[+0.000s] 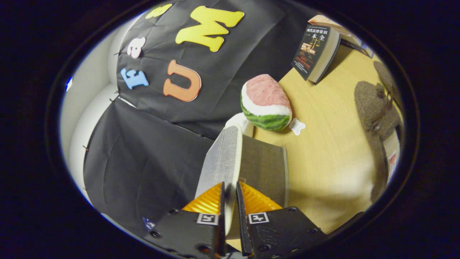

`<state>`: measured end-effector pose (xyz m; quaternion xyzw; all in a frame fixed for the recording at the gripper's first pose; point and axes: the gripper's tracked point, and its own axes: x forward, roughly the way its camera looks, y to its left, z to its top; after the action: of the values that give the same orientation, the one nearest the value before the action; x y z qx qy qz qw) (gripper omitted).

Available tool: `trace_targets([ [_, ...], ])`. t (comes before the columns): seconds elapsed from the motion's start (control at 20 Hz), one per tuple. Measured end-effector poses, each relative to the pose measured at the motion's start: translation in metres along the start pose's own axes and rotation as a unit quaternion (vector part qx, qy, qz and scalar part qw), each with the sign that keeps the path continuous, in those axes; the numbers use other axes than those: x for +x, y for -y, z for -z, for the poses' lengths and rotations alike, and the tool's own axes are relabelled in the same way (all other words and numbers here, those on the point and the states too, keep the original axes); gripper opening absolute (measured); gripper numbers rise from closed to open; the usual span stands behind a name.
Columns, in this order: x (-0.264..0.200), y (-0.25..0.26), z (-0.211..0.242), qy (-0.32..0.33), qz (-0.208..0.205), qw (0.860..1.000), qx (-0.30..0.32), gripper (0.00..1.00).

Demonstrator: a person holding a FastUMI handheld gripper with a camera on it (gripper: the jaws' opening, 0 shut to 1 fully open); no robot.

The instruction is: Open the storage box then place both shoes into the box .Put the left shoe in first, then the right shoe, with the right side of both shoes facing outward in a uniform manner.

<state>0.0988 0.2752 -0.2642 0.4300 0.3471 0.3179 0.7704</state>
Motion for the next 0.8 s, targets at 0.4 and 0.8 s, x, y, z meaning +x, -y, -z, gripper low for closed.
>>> trace_targets([
  [0.4, -0.014, -0.049, -0.001, -0.011, -0.020, 0.999, -0.043, 0.00],
  [0.8, -0.003, -0.173, -0.015, -0.005, -0.088, 0.990, -0.109, 0.00],
])
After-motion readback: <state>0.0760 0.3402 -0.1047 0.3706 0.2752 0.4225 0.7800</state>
